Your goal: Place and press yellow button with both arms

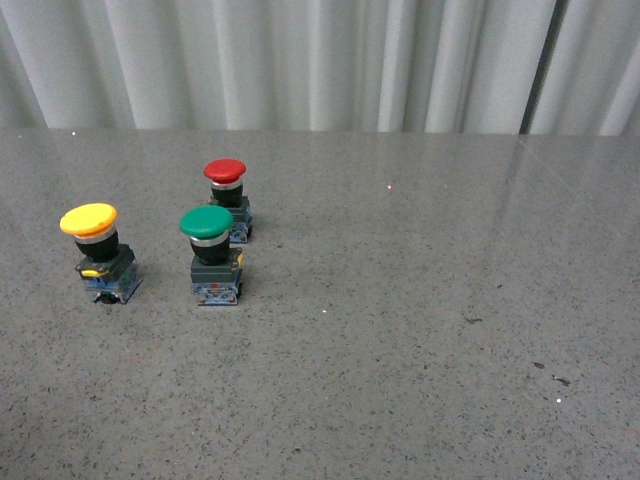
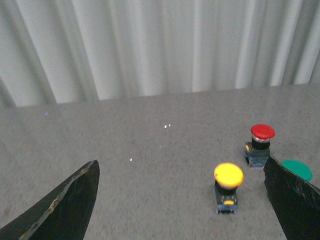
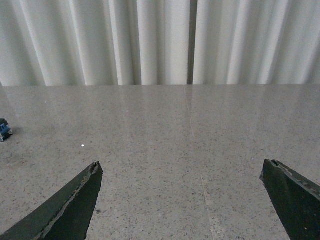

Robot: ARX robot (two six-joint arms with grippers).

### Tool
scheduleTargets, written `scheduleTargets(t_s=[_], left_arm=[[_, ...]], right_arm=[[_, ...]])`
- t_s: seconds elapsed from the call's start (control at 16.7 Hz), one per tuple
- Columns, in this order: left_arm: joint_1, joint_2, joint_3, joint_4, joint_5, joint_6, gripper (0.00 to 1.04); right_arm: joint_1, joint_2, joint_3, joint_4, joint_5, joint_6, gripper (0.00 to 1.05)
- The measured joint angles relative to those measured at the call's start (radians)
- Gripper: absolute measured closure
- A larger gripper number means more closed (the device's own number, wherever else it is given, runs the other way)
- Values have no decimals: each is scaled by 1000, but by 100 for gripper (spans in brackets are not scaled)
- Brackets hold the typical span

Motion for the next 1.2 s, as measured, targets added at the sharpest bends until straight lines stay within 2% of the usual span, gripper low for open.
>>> scheduleTargets(t_s=[0.12, 0.24, 0.42, 0.66, 1.2], left_arm=[[-18, 226, 128, 9, 11, 3, 7], [-53, 486, 293, -72, 8, -6, 7], [-108, 645, 420, -97, -3, -5, 7], [-130, 753, 452, -115, -8, -8, 7], [-161, 922, 427, -12, -8, 16, 7]], right_arm=[[0, 0, 0, 0, 0, 0, 7], [0, 0, 0, 0, 0, 0, 7], [0, 0, 0, 0, 0, 0, 7], [0, 0, 0, 0, 0, 0, 7], [0, 0, 0, 0, 0, 0, 7]])
